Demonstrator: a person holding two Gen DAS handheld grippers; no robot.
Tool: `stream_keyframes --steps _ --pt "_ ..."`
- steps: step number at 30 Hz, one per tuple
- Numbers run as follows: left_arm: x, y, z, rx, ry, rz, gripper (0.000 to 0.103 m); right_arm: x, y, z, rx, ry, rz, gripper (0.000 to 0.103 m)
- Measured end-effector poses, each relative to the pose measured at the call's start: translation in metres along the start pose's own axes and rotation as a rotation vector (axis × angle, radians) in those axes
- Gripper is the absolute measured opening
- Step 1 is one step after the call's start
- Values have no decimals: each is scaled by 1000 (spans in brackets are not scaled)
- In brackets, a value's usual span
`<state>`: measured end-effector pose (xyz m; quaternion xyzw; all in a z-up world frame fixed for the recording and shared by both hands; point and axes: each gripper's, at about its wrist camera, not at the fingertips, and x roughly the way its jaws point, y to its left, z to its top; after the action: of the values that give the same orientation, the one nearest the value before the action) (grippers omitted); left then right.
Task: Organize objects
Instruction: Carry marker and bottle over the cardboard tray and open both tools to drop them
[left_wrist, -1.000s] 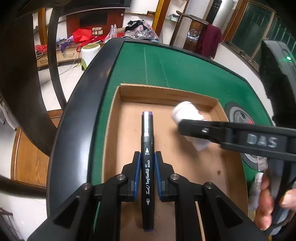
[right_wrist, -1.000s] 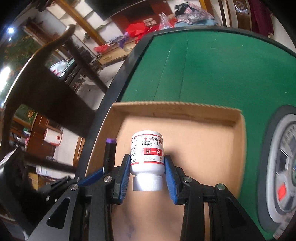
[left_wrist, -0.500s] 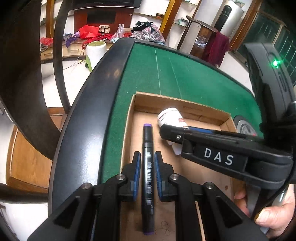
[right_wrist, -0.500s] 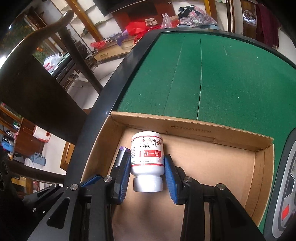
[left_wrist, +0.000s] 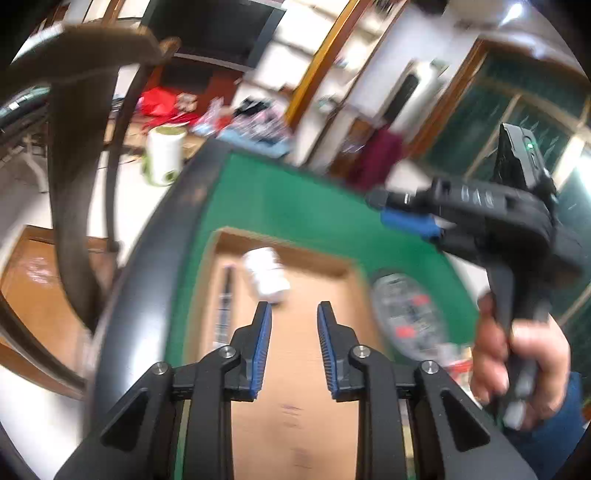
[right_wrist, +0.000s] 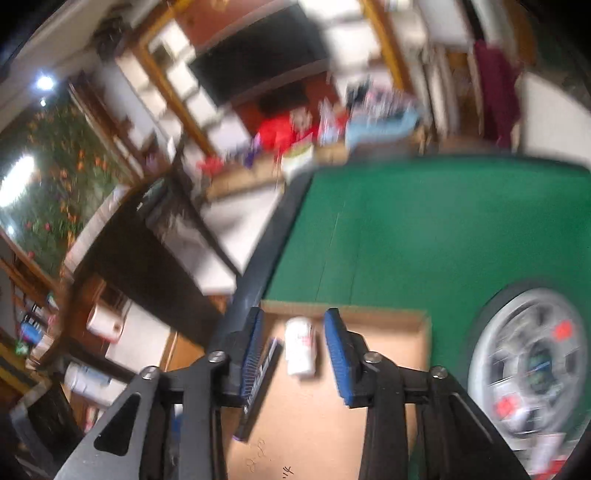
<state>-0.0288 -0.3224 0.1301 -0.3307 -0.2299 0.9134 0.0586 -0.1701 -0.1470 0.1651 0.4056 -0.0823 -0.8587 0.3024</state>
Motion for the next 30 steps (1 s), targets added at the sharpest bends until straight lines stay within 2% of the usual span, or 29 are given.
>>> stream_keyframes --steps 4,6,8,9,10,12,14,16,18,20,23,28,30 --pt "-39 -49 -4 78 -77 -53 31 -122 28 51 -66 -239 -33 29" --pt "-55 -79 -2 131 -107 -77 41 -198 47 78 -114 -381 -87 29" --pt "-64 -101 -2 172 -118 -76 45 -272 64 97 -155 -508 -145 29" --pt "-67 -110 -1 184 -121 -80 45 -313 73 104 -182 -577 -195 29" --pt "-69 -117 -1 187 -122 -87 45 -336 88 103 -209 -612 -242 29" --pt "-68 -122 -1 164 -106 -109 46 -382 115 98 -303 -685 -408 28" --pt "-61 -126 -2 149 -84 -125 46 -409 129 82 -356 -698 -439 25" --pt "-54 -134 -5 169 -80 -117 46 -414 130 72 -400 -692 -490 25" --pt "-53 -146 -12 224 -84 -111 46 -423 114 62 -364 -708 -484 25" --pt "-54 -159 -16 301 -78 -33 46 -443 78 58 -273 -707 -426 25" --pt "-65 -177 -11 382 -69 3 46 -456 29 65 -166 -666 -302 26" --pt "-75 -194 12 373 -22 -13 46 -453 -9 37 -179 -607 -238 29" --pt "-81 -209 14 426 -44 23 46 -448 -23 24 -181 -577 -208 29"
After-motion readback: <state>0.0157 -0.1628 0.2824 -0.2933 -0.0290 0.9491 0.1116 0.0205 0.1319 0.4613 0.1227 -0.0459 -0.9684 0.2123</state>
